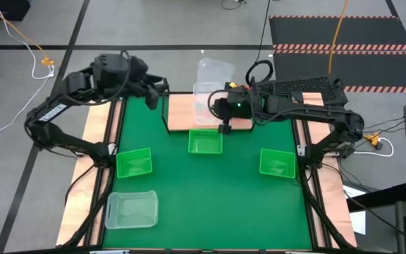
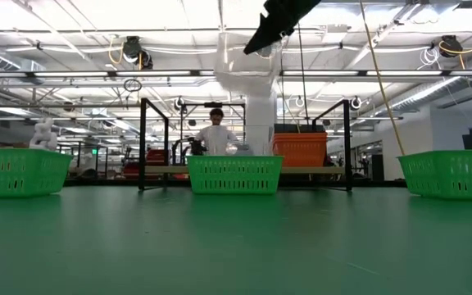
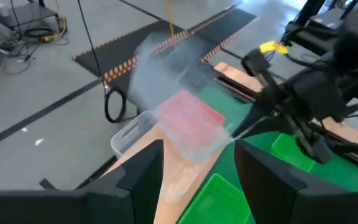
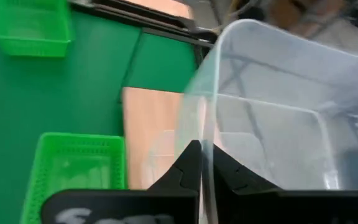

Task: Stack baskets on shelf by color
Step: Stack the right transparent bin on top of the transparent bin on the shelf

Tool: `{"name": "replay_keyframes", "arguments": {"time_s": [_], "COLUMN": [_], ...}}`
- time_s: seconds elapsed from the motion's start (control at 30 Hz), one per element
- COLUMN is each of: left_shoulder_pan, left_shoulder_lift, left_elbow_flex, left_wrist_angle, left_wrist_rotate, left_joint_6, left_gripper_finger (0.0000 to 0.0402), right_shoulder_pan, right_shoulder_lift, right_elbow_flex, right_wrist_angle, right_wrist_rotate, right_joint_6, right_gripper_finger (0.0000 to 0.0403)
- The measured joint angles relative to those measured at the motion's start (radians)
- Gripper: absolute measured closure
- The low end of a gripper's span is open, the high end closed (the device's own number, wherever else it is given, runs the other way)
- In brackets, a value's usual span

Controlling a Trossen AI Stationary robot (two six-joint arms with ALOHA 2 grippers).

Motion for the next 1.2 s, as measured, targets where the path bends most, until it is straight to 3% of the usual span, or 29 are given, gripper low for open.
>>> {"name": "replay_keyframes", "arguments": {"time_s": [0.17, 0.43, 0.87, 1.2], "left_shoulder_pan": [-0.017, -0.054, -0.076, -0.075], "left_shoulder_lift": [0.001, 0.049, 0.051, 0.052], "left_elbow_flex": [-0.001, -0.001, -0.001, -0.001], "left_wrist_angle": [-0.028, -0.083, -0.188, -0.191], "left_wrist_rotate": [0.000, -0.023, -0.112, -0.117], "left_joint_6": [-0.023, -0.044, -0.068, -0.063], "left_gripper_finger": [0.0202, 0.0201, 0.0201, 0.0202], "right_shoulder_pan": [-0.045, -0.087, -0.097, -0.114], "right_shoulder_lift": [0.032, 0.131, 0.190, 0.190], "right_elbow_flex": [-0.001, -0.001, -0.001, 0.000], "right_wrist_angle": [-0.016, 0.028, 0.005, 0.007], "right_wrist_rotate": [-0.113, -0.172, -0.170, -0.172], "right_joint_6": [-0.048, -0.072, -0.093, -0.160], "right_gripper_finger": [0.0403, 0.0403, 0.0403, 0.0403]}}
